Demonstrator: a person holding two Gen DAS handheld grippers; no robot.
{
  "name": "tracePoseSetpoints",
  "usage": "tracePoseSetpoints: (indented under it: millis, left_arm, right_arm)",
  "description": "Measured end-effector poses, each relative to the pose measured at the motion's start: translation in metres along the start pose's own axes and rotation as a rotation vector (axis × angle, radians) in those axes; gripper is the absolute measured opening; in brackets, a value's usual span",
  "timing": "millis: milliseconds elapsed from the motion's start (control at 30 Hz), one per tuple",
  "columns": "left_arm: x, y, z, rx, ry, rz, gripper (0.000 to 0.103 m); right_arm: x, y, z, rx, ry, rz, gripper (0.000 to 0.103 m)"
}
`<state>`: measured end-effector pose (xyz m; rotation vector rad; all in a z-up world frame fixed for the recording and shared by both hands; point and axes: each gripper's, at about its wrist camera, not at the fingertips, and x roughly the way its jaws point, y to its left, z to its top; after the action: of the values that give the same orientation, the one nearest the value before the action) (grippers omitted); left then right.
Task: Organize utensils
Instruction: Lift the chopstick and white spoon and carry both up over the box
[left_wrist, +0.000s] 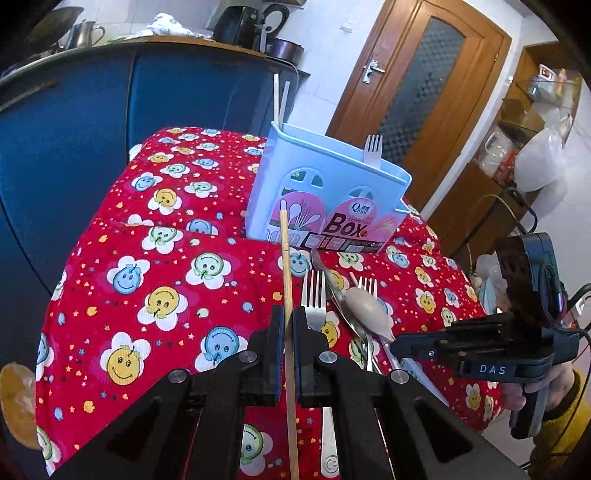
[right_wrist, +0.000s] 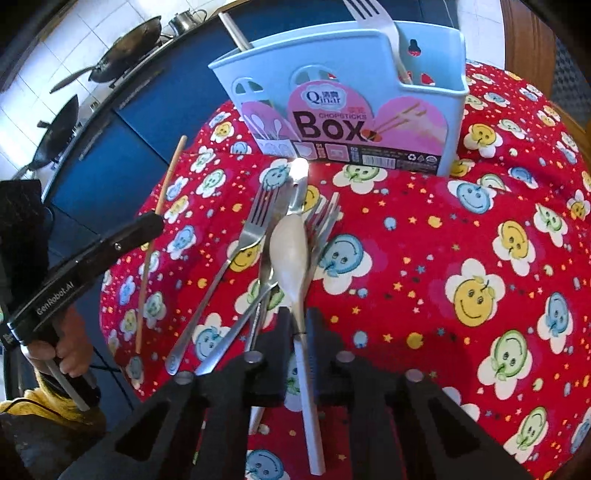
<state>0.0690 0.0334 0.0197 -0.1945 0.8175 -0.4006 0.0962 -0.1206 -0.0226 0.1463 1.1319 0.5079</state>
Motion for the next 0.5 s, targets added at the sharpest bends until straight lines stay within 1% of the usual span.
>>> tracePoseSetpoints:
  millis: [100,267,500]
  left_arm:
    - [-0.003,-0.002,0.000,0.004,-0.011,-0.006,0.004]
    - [-0.011,-0.008,0.002,0.017,-0.042,-0.022,0.004]
    - [-0.020,-0.018,0.006,0.033,-0.098,-0.057,0.004]
  right_arm:
    - [-0.004,0.004,-0.001,-0.008,-0.032,0.012,0.009]
    - [-0.023,0.006,-0.005,0.001,-0.114,0.041,0.009]
    - [-0.047,0.003,-0.015,0.041,-0.263,0.080,0.008]
